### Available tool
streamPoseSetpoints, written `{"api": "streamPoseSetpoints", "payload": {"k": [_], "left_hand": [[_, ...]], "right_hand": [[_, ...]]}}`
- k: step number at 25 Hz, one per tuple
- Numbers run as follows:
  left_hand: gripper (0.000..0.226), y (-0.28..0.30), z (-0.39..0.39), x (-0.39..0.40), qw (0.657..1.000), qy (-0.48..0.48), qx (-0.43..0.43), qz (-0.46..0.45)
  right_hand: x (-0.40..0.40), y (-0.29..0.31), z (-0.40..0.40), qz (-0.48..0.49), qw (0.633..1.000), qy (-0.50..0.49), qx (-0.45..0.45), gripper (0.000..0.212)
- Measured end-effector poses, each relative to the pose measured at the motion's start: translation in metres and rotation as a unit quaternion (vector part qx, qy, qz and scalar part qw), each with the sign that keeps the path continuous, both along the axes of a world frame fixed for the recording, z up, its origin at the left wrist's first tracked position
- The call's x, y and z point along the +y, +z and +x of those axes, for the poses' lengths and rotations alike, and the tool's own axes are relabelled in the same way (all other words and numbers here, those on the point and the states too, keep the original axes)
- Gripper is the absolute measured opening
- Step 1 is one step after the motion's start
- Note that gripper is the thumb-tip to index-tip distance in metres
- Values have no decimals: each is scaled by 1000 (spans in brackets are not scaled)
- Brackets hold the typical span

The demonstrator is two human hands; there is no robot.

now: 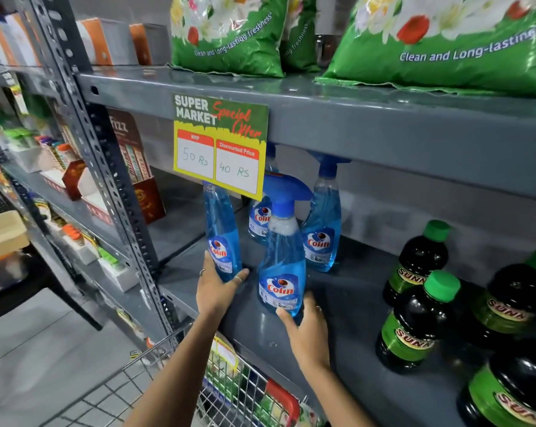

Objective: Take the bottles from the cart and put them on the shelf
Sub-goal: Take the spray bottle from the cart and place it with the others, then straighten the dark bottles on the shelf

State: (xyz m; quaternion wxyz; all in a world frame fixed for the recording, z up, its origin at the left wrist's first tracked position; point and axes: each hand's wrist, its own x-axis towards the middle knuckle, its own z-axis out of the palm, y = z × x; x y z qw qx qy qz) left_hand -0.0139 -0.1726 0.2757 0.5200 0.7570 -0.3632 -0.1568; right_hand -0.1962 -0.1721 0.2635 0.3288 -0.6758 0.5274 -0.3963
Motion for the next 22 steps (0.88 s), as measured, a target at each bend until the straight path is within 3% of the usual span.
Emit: {"api": "streamPoseSetpoints", "payload": {"k": [3,6,8,11,14,16,17,22], "left_hand": [[76,-4,-7,9,1000,21,8,-7],[56,-6,-25,25,997,41,51,-36],[45,-1,-48,40,993,61,77,-64],[19,12,-97,62,992,69,32,-102],[20,22,-148,74,992,-25,-3,-125],[16,26,-171,71,989,-84,19,-117],[16,27,-180,69,988,-110,34,-104],[26,29,-222,59,973,-221,73,-1]], "right_hand": [[4,4,-3,27,999,11,-13,41],[10,8,-12,58,997,11,-53,51],[20,13,-24,51,996,6,-68,44],[41,19,-52,-33,997,-32,-68,21],[63,24,-92,-105,988,-94,-66,9],[75,26,-120,-136,980,-132,-55,25],[80,25,-132,-147,977,-150,-47,30],[96,21,-190,-169,956,-240,-10,13]]}}
